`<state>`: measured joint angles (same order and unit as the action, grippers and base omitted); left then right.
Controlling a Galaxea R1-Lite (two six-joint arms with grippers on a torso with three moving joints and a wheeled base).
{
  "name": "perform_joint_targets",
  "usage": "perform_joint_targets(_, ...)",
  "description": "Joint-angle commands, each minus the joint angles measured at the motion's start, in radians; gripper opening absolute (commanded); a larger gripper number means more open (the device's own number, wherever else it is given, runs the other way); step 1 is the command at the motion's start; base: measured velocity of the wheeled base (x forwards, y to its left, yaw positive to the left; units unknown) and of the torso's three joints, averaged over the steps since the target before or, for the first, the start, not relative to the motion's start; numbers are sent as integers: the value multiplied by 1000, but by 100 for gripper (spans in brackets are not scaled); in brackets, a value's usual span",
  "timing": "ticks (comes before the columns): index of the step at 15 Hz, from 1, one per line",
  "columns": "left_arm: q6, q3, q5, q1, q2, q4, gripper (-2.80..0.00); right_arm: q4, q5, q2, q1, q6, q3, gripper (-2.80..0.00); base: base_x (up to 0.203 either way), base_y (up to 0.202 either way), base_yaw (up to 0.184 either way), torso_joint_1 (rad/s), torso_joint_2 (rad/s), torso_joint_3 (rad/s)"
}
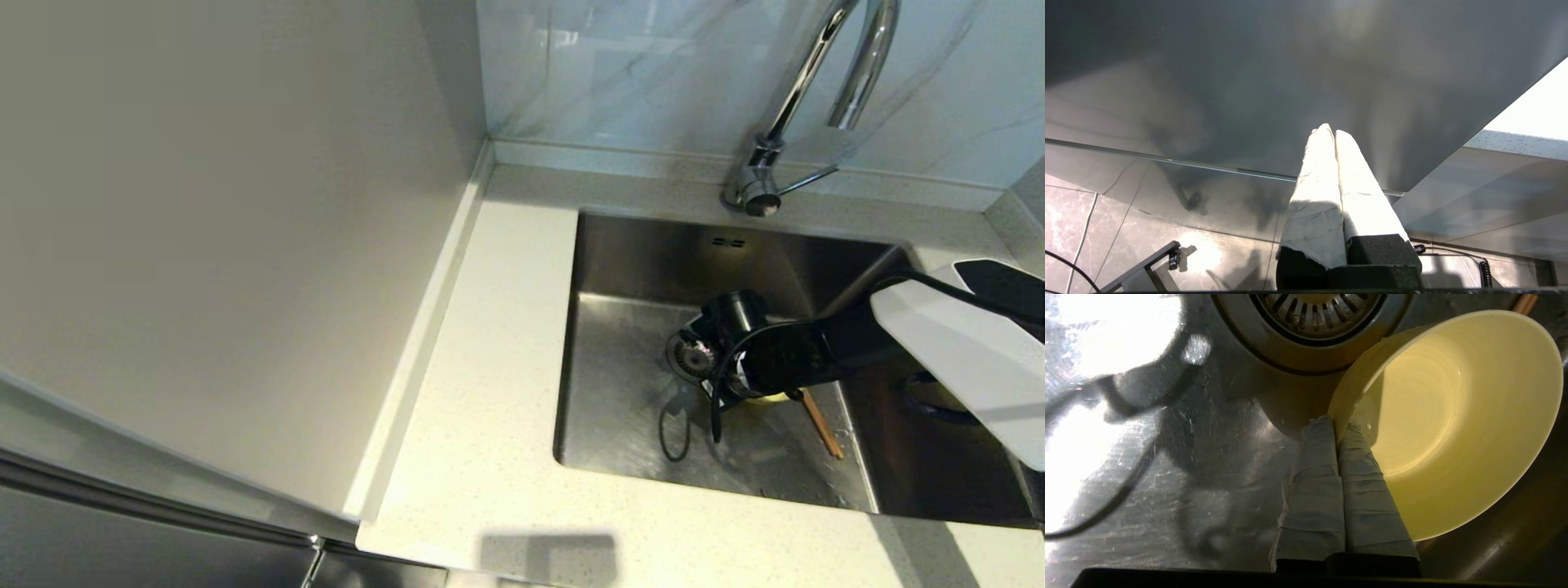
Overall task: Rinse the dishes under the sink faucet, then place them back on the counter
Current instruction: Put a bowl into the sink
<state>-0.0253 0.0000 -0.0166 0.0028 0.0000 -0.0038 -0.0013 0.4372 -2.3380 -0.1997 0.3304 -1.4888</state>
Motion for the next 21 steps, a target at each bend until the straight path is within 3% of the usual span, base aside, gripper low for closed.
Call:
perform_joint_targets(1,-1,0,0,0,-3,-1,-280,0,3,-30,8,2,-19,-280,0,0,0,0,0,0)
perform_joint_targets(6,-1,0,0,0,-3,-1,-280,-2,29,-47,32,9,-39,-280,0,0,0,0,0,0)
perform_joint_targets(7,-1,0,0,0,-3,-1,-280,-2,29,-49,34,12,-45,0,0,0,0,0,0,0)
perform_joint_targets(13,-1,0,0,0,-3,-1,-280,1,28,-18,40,10,-63,0,0,0,0,0,0,0)
perform_joint_targets(18,-1,0,0,0,-3,-1,-280,7,16,154,64,-1,-17,0,0,0,0,0,0,0)
perform_joint_targets(19,-1,0,0,0,-3,-1,-280,7,7,197,66,-2,-1,-280,0,0,0,0,0,0)
perform_joint_targets(21,-1,0,0,0,-3,-1,-280,8,-6,284,69,0,37,-280,0,0,0,0,0,0)
